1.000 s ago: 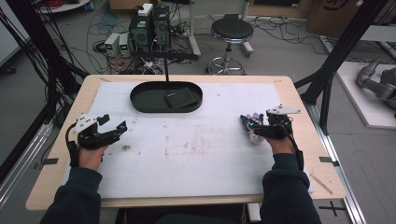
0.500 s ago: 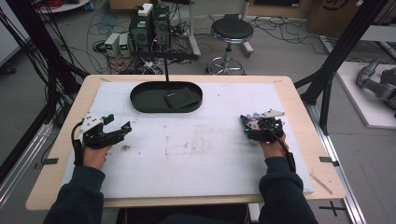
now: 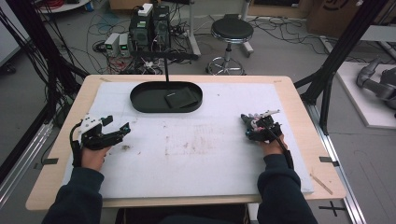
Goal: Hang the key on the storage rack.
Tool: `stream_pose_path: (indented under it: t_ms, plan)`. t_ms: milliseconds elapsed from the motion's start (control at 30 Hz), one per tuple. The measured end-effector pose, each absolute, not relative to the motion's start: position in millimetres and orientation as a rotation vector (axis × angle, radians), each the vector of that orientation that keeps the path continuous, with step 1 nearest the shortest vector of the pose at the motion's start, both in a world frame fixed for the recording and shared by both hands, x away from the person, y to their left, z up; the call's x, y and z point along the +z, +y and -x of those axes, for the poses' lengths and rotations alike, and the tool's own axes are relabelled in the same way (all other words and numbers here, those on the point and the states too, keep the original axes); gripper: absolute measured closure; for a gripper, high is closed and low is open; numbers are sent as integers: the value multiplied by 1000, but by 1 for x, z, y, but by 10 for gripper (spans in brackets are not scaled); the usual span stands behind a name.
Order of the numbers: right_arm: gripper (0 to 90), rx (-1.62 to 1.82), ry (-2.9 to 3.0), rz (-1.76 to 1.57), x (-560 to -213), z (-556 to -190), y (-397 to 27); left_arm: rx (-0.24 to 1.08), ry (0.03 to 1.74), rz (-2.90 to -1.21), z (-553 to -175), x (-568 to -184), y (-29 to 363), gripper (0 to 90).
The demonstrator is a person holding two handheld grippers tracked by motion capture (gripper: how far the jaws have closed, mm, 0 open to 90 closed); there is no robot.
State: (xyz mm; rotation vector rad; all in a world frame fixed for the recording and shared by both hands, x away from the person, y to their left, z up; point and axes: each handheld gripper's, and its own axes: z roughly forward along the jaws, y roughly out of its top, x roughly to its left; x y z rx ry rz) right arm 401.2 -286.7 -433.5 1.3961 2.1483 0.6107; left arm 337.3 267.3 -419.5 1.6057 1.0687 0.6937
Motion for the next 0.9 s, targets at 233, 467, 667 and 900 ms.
stream_pose_path:
  t_ms: [233, 467, 667, 900]
  plan:
    - [360, 799, 2075, -1290, -413, -392, -286, 693, 1072, -1602, -338, -420, 267, 226]
    - [359, 945, 2122, -1183, -401, -386, -268, 689, 1072, -1606, -339, -421, 266, 227]
    - [359, 1023, 2181, -1099, -389, -396, -244, 687, 1069, -1599, -339, -420, 267, 227]
    - [360, 1068, 2220, -988, -365, -418, -214, 684, 1071, -1590, -340, -421, 267, 227]
